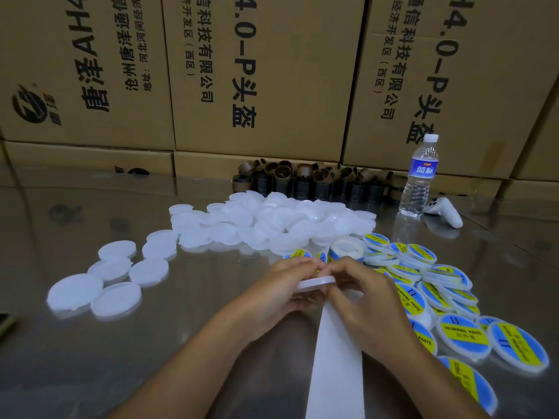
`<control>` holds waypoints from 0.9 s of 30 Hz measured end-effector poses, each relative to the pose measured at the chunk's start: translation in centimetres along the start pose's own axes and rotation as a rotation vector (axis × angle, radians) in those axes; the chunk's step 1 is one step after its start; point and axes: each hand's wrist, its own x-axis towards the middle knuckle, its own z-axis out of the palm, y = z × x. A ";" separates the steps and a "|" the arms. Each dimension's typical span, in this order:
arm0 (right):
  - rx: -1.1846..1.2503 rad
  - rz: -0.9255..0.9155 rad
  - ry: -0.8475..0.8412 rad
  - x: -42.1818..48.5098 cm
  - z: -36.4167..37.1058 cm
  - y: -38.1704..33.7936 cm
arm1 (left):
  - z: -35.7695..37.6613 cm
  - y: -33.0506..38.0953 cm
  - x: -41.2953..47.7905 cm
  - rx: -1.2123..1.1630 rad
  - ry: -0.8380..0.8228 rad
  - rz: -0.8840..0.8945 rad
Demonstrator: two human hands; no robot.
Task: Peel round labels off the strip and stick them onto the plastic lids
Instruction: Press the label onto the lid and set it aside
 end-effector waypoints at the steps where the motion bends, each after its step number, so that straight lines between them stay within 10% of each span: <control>1: -0.029 -0.021 0.004 0.0 0.0 0.0 | -0.2 -0.1 0.1 0.002 0.006 -0.006; 27: 0.479 0.324 0.059 0.5 0.0 0.1 | 0.0 -0.3 0.1 -0.192 0.009 0.057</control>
